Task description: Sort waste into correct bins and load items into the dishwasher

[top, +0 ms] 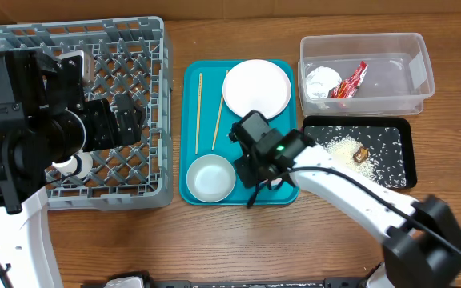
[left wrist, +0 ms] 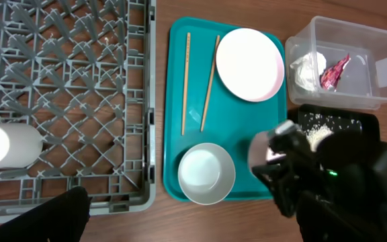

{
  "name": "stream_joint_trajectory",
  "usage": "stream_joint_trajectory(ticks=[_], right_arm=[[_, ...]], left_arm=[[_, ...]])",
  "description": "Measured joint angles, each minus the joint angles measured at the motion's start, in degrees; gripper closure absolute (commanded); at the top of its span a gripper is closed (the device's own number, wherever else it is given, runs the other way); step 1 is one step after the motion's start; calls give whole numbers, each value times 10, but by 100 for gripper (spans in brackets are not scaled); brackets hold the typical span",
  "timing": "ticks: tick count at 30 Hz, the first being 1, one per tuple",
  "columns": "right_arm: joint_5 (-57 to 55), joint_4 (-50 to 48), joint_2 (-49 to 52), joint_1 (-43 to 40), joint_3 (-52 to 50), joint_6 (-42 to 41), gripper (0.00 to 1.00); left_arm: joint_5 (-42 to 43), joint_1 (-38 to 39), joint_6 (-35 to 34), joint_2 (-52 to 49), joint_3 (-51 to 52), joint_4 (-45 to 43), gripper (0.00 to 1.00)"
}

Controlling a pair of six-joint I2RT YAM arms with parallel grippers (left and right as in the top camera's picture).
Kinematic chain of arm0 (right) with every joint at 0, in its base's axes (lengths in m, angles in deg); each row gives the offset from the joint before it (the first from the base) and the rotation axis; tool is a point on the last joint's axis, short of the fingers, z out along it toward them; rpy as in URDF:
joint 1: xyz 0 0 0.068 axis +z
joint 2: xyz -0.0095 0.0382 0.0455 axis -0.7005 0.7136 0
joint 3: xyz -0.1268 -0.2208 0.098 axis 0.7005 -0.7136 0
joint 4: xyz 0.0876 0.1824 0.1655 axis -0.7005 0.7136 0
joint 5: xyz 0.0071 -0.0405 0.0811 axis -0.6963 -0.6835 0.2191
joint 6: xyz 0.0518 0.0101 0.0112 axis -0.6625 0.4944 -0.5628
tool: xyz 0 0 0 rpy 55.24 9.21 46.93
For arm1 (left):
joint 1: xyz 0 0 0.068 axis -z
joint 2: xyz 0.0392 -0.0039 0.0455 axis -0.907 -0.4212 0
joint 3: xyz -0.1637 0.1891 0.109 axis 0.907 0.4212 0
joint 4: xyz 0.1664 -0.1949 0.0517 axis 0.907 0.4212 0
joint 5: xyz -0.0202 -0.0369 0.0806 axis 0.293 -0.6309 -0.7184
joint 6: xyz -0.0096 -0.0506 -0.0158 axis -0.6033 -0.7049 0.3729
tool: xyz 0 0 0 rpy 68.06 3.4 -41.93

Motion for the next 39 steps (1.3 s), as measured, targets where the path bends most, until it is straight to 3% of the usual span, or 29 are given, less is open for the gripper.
stream_joint_trajectory(ticks=[7, 9, 14, 16, 24, 32, 39], right_arm=[[-43, 31, 8, -8, 5, -45, 51], [-45, 41, -3, -11, 13, -52, 49], [-47, 49, -85, -35, 54, -78, 44], [-47, 49, -126, -52, 64, -92, 36], [-48, 75, -233, -146, 70, -132, 34], [-47, 104, -233, -153, 70, -139, 33], [-47, 108, -232, -153, 70, -139, 32]], left_arm=[[15, 5, -17, -1, 0, -4, 5], [8, 18, -21, -6, 0, -7, 7], [-32, 85, -27, -52, 0, -27, 11], [-52, 111, -37, -85, 0, -30, 15], [-95, 205, -74, -267, 0, -72, 27], [-156, 268, -96, -440, 0, -138, 37], [-187, 273, -107, -544, 0, -174, 45]])
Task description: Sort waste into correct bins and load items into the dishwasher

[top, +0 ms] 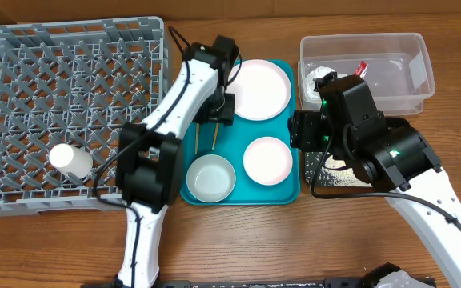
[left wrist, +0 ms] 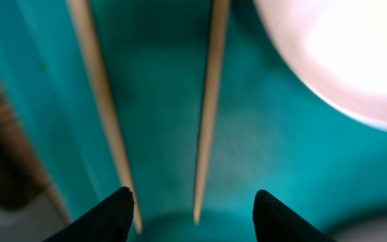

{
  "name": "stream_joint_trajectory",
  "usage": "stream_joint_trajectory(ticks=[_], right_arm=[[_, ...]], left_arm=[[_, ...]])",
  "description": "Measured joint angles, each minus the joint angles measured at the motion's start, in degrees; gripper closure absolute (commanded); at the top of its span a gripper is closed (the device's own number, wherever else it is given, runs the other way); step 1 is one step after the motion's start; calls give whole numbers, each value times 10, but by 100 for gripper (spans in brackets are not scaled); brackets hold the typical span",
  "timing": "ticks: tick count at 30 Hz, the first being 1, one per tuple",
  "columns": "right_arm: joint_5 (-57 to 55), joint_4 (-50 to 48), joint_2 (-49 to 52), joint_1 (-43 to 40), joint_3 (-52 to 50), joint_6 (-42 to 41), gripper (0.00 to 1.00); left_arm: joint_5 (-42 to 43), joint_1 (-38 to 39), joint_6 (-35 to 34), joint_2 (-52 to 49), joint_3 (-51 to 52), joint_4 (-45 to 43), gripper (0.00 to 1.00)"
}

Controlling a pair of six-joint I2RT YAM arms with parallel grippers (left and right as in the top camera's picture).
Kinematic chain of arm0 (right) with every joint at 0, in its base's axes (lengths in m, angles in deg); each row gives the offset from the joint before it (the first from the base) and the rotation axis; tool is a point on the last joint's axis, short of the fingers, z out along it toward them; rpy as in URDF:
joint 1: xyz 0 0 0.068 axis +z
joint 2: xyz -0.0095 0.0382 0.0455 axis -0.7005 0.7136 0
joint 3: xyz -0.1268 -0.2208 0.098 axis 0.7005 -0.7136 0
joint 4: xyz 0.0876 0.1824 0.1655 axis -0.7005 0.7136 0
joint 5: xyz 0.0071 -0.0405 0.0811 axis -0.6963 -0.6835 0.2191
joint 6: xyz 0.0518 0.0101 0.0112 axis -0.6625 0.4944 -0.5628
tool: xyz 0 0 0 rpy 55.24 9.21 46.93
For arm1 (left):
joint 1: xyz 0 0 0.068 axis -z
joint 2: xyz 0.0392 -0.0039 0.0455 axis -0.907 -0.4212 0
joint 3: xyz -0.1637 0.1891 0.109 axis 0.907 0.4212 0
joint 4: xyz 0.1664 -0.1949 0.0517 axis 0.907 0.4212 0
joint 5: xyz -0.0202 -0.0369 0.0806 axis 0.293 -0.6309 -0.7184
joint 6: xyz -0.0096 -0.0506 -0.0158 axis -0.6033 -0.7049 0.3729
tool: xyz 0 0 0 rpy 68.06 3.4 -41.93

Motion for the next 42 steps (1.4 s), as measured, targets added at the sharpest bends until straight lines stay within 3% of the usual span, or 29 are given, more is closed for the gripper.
stream_joint_trajectory(ticks=[2, 7, 8, 9, 15, 19, 30, 42], right_arm=[[0, 0, 0, 0, 0, 0, 31], [0, 1, 1, 0, 0, 0, 31], [0, 0, 1, 0, 0, 0, 31], [0, 1, 1, 0, 0, 0, 31], [0, 1, 1, 0, 0, 0, 31], [0, 1, 1, 0, 0, 0, 32], [0, 1, 1, 0, 0, 0, 31], [0, 3, 2, 0, 0, 0, 31]], left_arm=[[-2, -2, -5, -25, 0, -12, 50], [1, -4, -10, -43, -2, -34, 77], [1, -4, -10, -43, -2, -37, 83], [1, -4, -10, -43, -2, -40, 96], [-2, -4, -10, -43, -6, -31, 96], [-3, -13, -20, -54, -41, 37, 96], [-12, -97, -26, -55, -335, 231, 96], [-76, -162, 9, -14, -336, 235, 96]])
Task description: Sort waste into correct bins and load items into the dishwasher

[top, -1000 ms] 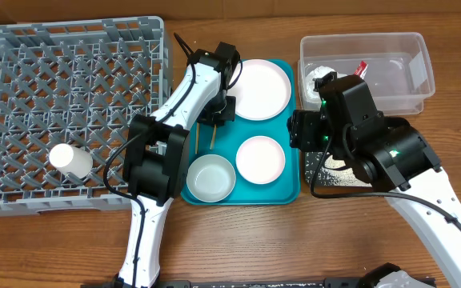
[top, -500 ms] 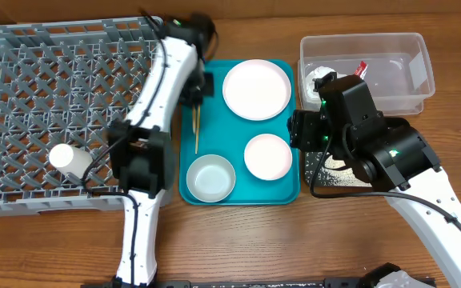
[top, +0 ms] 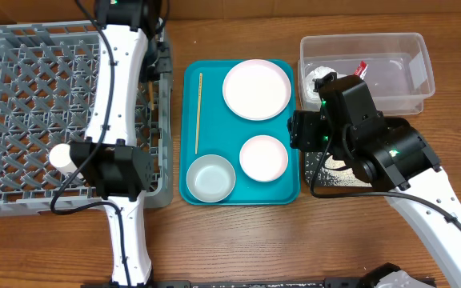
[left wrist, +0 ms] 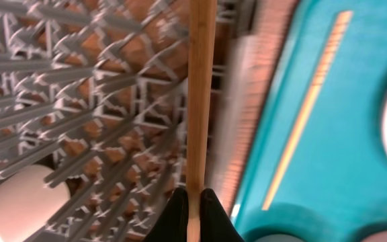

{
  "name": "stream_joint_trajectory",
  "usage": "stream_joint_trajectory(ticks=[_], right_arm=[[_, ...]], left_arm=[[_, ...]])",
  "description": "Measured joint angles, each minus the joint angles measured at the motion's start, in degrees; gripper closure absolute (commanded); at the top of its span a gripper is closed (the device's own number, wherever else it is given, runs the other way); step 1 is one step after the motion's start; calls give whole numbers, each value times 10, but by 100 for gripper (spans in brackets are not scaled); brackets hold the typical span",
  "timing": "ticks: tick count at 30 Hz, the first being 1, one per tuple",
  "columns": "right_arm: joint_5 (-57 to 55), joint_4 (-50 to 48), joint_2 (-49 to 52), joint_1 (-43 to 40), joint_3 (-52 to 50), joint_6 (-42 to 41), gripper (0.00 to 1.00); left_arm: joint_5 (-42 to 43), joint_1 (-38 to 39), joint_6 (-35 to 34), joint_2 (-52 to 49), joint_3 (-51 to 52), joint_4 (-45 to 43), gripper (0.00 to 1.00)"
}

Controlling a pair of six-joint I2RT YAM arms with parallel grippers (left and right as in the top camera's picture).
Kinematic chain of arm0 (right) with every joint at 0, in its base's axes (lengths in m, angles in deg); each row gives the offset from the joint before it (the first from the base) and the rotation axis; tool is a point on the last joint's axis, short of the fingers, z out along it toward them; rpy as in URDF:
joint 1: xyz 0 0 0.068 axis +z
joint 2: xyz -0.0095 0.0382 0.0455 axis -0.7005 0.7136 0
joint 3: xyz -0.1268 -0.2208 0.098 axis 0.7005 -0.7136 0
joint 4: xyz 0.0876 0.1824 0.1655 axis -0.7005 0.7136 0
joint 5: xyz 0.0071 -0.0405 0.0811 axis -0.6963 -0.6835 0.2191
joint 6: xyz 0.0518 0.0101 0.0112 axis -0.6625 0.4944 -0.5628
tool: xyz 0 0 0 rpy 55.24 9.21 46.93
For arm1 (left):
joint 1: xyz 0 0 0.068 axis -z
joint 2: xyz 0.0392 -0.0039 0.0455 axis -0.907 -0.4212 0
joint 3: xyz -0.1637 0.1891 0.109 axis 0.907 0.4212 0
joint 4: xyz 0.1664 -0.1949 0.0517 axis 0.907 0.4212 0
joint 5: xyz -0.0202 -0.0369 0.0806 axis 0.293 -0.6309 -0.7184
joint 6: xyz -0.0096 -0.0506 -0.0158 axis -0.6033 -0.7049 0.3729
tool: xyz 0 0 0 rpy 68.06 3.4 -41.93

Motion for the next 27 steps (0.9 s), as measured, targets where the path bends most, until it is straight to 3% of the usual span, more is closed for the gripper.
stream_joint_trajectory(ticks=[10, 18, 23, 27], right_arm=[[0, 0, 0, 0, 0, 0, 31], [0, 0, 1, 0, 0, 0, 31], [0, 0, 1, 0, 0, 0, 31], [0, 0, 1, 0, 0, 0, 31]], left_arm=[[-10, -16, 11, -1, 141, -48, 94], [-11, -16, 45, -1, 147, -59, 96], [-10, -16, 70, -1, 154, -66, 88], [-10, -16, 75, -1, 179, -89, 90]])
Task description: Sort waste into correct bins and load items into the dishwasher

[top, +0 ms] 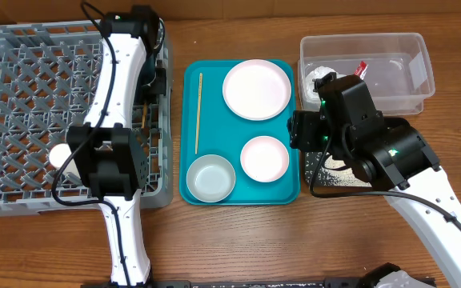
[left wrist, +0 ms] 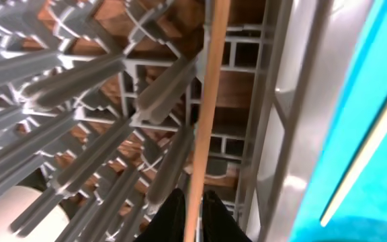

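My left gripper (top: 150, 90) is shut on a wooden chopstick (left wrist: 207, 101) and hangs low over the right edge of the grey dish rack (top: 22, 48). In the left wrist view the gripper (left wrist: 193, 202) pinches the stick, whose far end reaches down among the rack's grid (left wrist: 99, 74) just inside its right wall. A second chopstick (top: 198, 112) lies on the teal tray (top: 189, 96) with a large white plate (top: 256, 88), a small plate (top: 264, 158) and a bowl (top: 210, 178). My right gripper (top: 297, 132) sits at the tray's right edge; its fingers do not show.
A white cup (top: 58, 154) lies in the rack at the left. A clear bin (top: 410, 48) with crumpled paper and a red wrapper stands at the back right. In front of it a black tray (top: 398, 172) holds rice scraps, partly under my right arm.
My left gripper, still shut on the chopstick, has moved toward the front along the rack's right side and sits lower, the stick's end now down among the grid. The right arm has not moved.
Two chopsticks lay on the tray while my right arm was over its front right corner. Then a small plate lay there, the right arm was back, and my left gripper stood open over one chopstick. Then it held that chopstick above the rack, now down inside it.
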{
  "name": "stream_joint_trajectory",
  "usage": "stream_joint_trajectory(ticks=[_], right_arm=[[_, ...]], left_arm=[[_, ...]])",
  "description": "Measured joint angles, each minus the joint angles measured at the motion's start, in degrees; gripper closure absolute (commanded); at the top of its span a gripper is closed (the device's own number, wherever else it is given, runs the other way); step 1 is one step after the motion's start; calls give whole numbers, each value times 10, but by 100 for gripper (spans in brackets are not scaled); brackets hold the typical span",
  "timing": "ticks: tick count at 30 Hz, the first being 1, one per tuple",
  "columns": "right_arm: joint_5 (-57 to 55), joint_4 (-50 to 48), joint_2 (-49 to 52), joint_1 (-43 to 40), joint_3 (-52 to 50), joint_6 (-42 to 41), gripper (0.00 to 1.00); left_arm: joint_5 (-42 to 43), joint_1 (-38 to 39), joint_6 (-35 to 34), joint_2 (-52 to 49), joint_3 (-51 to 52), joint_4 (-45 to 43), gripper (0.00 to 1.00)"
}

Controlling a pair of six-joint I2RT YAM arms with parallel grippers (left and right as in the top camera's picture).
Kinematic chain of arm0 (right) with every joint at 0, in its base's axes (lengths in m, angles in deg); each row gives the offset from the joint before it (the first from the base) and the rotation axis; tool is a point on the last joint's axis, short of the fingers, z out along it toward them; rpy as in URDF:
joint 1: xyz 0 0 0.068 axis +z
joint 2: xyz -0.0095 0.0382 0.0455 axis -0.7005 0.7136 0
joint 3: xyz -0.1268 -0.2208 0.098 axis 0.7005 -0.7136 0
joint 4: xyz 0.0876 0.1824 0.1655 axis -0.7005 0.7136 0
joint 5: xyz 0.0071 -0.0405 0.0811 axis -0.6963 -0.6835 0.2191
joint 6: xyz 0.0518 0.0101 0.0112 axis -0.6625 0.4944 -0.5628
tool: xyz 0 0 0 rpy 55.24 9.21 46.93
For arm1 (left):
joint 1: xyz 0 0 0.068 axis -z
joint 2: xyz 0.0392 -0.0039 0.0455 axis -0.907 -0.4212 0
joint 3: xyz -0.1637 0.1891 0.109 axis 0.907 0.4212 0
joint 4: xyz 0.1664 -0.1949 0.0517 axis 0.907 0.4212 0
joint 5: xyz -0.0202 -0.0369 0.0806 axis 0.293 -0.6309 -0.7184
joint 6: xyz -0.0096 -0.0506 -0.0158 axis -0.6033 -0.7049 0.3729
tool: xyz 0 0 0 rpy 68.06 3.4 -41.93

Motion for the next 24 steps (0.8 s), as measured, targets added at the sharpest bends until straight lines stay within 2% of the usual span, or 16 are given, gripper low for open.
stream_joint_trajectory(ticks=[4, 6, 10, 12, 15, 19, 24], right_arm=[[2, 0, 0, 0, 0, 0, 32], [2, -1, 0, 0, 0, 0, 31], [2, -1, 0, 0, 0, 0, 32], [2, -1, 0, 0, 0, 0, 32], [2, -2, 0, 0, 0, 0, 32], [2, -3, 0, 0, 0, 0, 31], [4, -2, 0, 0, 0, 0, 31]], left_arm=[[0, 3, 0, 0, 37, -11, 91], [0, 3, 0, 0, 44, -12, 96], [5, 3, -2, 0, 45, -11, 96], [13, 3, -5, 0, 44, 4, 89], [39, 3, -14, 4, 24, 28, 85], [65, 5, -21, 74, 7, 44, 80], [43, 53, -48, 233, -3, 59, 76]])
